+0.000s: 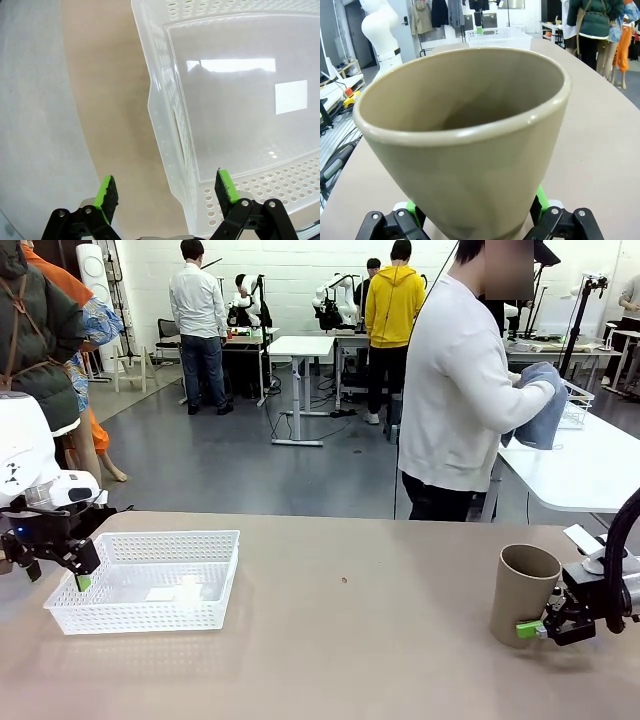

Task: Clean and organize the cups into the basket.
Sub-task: Pick up the Organizing basket and move it to the center of the table, then pick up the Reusable plastic cup from the right side of the table and place it inside the Organizing basket.

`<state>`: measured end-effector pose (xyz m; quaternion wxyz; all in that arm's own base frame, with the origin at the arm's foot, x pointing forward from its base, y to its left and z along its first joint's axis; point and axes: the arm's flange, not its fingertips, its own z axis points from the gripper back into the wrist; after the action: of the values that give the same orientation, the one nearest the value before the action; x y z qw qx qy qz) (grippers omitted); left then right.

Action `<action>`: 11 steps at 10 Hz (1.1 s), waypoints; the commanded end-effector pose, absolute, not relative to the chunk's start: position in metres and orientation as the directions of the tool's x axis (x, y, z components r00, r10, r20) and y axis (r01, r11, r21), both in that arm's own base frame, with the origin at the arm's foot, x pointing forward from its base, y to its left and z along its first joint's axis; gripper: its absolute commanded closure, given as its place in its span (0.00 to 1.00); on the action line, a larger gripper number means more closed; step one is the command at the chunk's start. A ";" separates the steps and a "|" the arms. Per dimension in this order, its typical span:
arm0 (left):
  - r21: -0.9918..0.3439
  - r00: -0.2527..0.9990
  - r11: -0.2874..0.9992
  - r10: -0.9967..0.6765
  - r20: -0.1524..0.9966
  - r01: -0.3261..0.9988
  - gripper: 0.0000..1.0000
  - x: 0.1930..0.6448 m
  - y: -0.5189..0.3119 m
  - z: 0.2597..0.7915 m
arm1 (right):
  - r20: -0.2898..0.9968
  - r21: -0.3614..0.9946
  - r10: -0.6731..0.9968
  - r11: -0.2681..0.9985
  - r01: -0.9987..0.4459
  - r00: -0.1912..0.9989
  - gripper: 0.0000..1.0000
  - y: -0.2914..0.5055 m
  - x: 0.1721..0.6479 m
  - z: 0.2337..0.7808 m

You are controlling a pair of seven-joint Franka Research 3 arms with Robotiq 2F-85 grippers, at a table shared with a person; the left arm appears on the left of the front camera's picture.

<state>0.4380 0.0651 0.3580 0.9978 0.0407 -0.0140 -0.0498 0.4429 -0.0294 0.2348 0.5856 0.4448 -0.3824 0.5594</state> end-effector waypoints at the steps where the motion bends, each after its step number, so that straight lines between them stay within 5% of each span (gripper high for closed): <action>1: 0.127 0.997 0.989 -0.078 0.028 0.074 0.00 0.437 0.066 0.348 | 0.946 0.082 0.316 0.002 -0.997 0.079 0.00 -0.020 0.448 0.234; 3: 0.132 0.996 0.988 -0.088 0.034 0.083 0.04 0.436 0.065 0.344 | 0.945 0.080 0.318 0.001 -0.997 0.077 0.00 -0.020 0.448 0.234; 4: 0.129 0.995 0.988 -0.093 0.034 0.088 0.60 0.436 0.066 0.343 | 0.945 0.080 0.320 -0.012 -0.997 0.072 0.00 -0.022 0.448 0.233; 5: 0.137 0.996 0.987 -0.089 0.023 0.085 0.64 0.438 0.065 0.341 | 0.944 0.076 0.324 -0.015 -0.997 0.067 0.49 -0.023 0.448 0.233; 6: 0.144 0.996 0.986 -0.089 0.020 0.085 1.00 0.438 0.065 0.341 | 0.941 0.080 0.332 -0.020 -0.997 0.069 0.58 -0.024 0.448 0.233; 7: 0.147 0.996 0.986 -0.083 0.017 0.080 1.00 0.438 0.067 0.341 | 0.941 0.082 0.330 -0.013 -0.997 0.073 1.00 -0.025 0.448 0.233; 8: 0.155 0.998 0.986 -0.068 0.017 0.064 1.00 0.439 0.067 0.341 | 0.938 0.081 0.338 -0.004 -0.997 0.075 1.00 -0.026 0.448 0.233; 9: 0.155 0.998 0.986 -0.062 0.013 0.059 0.83 0.440 0.067 0.341 | 0.937 0.082 0.342 -0.005 -0.997 0.075 1.00 -0.026 0.448 0.233; 10: 0.156 0.998 0.986 -0.058 0.013 0.056 0.92 0.440 0.067 0.341 | 0.936 0.083 0.343 -0.003 -0.997 0.077 0.78 -0.027 0.448 0.233; 11: 0.162 0.998 0.986 -0.052 0.017 0.049 1.00 0.440 0.067 0.341 | 0.934 0.082 0.348 0.000 -0.997 0.077 0.78 -0.027 0.448 0.233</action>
<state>0.4374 0.0650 0.3436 0.9972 0.0644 -0.0052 -0.0376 0.4445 -0.0268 0.2350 0.5864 0.4422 -0.3831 0.5602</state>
